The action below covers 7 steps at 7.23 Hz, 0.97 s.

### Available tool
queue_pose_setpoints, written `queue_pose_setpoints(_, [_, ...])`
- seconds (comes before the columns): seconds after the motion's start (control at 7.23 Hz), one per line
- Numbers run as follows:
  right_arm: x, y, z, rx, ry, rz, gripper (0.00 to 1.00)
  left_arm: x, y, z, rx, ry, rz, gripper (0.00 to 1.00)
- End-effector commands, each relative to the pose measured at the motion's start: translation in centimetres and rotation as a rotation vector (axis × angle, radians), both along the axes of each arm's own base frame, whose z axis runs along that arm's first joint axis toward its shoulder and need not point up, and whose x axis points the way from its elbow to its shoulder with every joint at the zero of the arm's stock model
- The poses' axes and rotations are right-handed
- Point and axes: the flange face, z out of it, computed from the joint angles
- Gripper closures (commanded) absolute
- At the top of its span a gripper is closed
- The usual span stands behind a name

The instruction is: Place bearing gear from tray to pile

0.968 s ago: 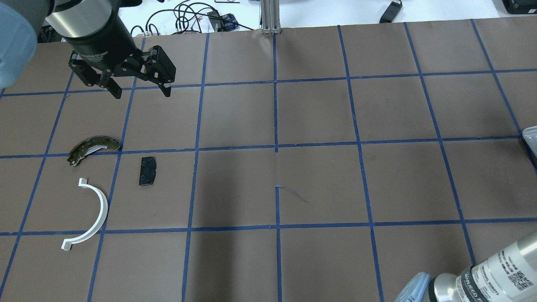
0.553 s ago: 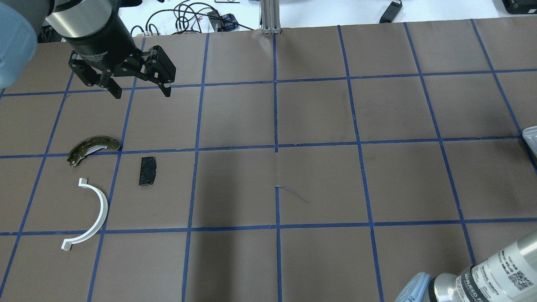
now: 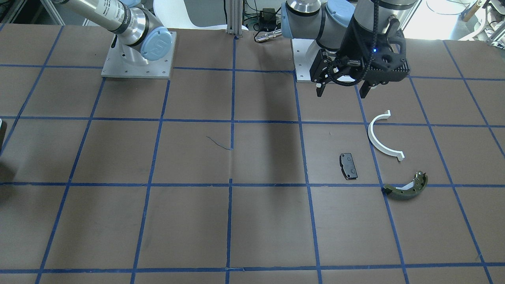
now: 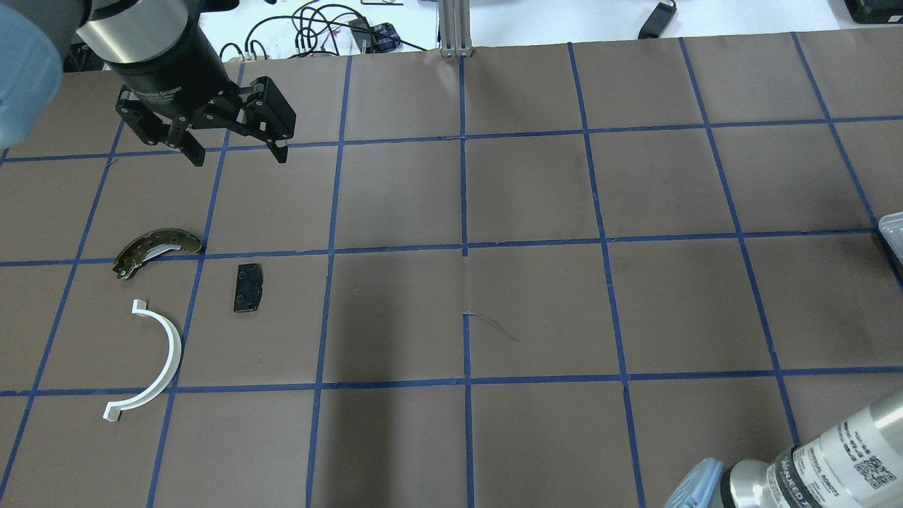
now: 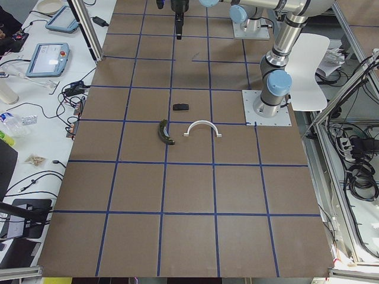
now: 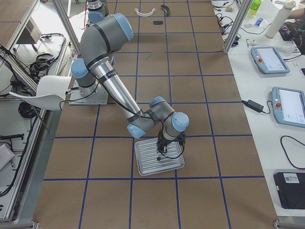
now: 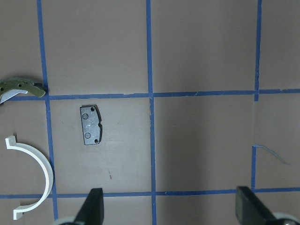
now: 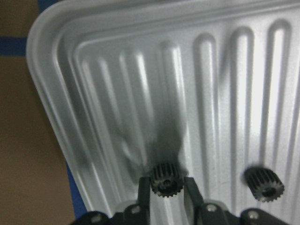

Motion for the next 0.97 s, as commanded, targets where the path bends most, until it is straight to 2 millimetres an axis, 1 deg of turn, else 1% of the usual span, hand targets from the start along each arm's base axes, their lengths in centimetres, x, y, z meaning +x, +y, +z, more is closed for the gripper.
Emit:
queue_pose_setpoints(0.0, [0.0,0.0,0.0,0.000,-0.001,-0.002,1.00,0.1,0.0,0.0,0.000,0.000,0.001,0.00])
queue_pose_setpoints(0.14, [0.0,0.0,0.4,-0.004,0.003,-0.001,1.00,0.1,0.0,0.0,0.000,0.000,0.001,0.00])
queue_pose_setpoints(0.28, [-0.1,-0.2,2.0,-0.011,0.018,0.003,1.00,0.1,0.0,0.0,0.000,0.000,0.001,0.00])
queue_pose_setpoints(0.41, [0.3,0.2,4.7,-0.027,0.034,0.004,1.00,0.1,0.0,0.0,0.000,0.000,0.001,0.00])
queue_pose_setpoints(0.55, [1.1,0.5,6.7,-0.037,0.031,0.005,1.00,0.1,0.0,0.0,0.000,0.000,0.001,0.00])
queue_pose_setpoints(0.69, [1.9,0.2,8.0,-0.055,0.035,0.014,1.00,0.1,0.0,0.0,0.000,0.000,0.001,0.00])
queue_pose_setpoints(0.83, [4.6,-1.8,8.2,-0.087,0.013,0.048,1.00,0.1,0.0,0.0,0.000,0.000,0.001,0.00])
